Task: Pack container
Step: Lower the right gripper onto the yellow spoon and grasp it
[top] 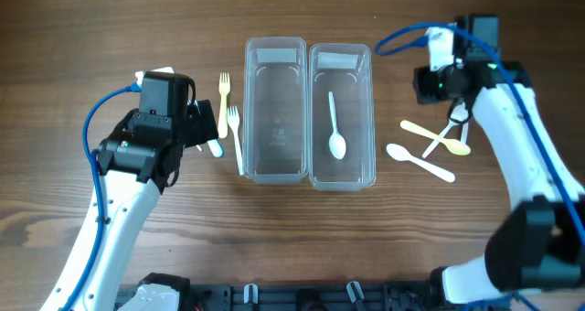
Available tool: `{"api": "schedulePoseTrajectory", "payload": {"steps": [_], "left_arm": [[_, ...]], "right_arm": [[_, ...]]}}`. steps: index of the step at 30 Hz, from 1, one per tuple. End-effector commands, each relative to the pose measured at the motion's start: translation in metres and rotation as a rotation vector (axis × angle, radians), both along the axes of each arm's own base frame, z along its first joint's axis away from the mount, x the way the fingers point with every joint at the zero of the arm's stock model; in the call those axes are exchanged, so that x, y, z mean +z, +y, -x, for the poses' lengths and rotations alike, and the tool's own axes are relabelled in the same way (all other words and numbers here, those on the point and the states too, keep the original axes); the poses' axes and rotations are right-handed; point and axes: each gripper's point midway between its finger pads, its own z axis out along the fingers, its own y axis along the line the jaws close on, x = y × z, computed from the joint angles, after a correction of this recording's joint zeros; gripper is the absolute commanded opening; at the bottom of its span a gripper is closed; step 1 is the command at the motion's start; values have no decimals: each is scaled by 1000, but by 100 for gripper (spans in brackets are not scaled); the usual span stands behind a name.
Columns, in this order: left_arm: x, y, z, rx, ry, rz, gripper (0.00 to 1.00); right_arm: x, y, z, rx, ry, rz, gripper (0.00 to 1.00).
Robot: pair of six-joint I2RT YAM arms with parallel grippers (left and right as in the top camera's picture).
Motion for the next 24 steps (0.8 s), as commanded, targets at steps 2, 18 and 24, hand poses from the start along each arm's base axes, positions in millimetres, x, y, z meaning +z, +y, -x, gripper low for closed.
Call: {"api": "schedulePoseTrajectory", "payload": {"steps": [2, 18, 24], "left_arm": [[4, 0, -3, 0, -11, 11, 100], [4, 0, -3, 0, -11, 11, 100], [4, 0, -3, 0, -11, 11, 100]], "right_arm": [[-37, -12, 3, 308, 87, 181, 50], [-103, -31, 37, 508, 323, 137, 53], [-105, -28, 44, 511, 341, 104, 50]]}}
